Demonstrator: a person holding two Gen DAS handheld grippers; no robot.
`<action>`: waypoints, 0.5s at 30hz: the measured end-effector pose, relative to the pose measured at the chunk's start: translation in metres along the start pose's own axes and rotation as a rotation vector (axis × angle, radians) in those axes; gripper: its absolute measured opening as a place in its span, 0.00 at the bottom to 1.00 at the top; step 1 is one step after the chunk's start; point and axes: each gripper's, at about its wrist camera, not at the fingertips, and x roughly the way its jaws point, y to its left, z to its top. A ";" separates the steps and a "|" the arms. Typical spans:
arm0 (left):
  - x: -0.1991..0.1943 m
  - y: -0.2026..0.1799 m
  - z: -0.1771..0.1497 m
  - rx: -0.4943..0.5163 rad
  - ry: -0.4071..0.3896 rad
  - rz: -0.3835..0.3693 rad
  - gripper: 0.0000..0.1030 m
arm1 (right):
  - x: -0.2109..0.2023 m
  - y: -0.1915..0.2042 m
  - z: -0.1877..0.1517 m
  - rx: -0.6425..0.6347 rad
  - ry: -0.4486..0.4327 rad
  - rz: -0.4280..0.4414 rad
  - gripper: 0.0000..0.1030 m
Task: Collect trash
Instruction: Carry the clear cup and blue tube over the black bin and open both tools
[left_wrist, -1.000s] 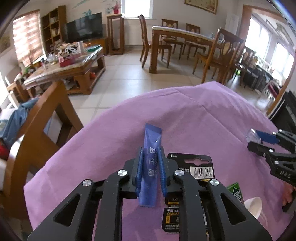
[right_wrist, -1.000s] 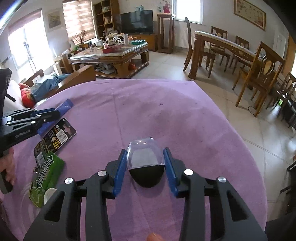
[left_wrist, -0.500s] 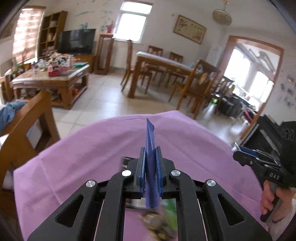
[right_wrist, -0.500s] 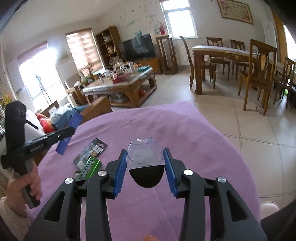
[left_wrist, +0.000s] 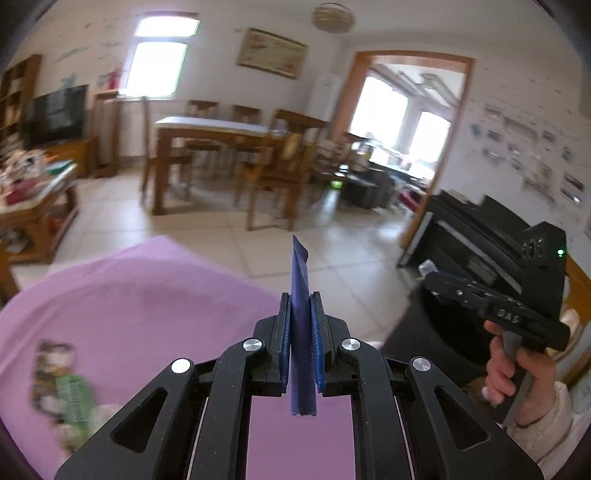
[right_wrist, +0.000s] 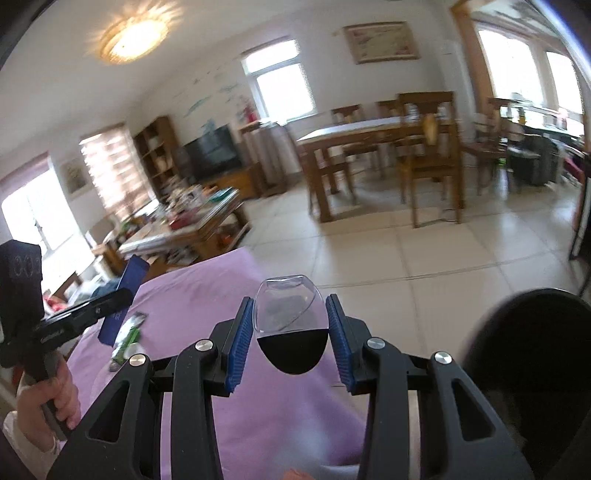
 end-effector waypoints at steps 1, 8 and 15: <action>0.012 -0.022 0.001 0.015 0.007 -0.035 0.11 | -0.009 -0.015 -0.001 0.017 -0.012 -0.019 0.38; 0.087 -0.134 -0.012 0.109 0.071 -0.180 0.11 | -0.053 -0.105 -0.016 0.153 -0.062 -0.142 0.38; 0.163 -0.213 -0.038 0.182 0.168 -0.274 0.11 | -0.072 -0.167 -0.039 0.260 -0.069 -0.215 0.38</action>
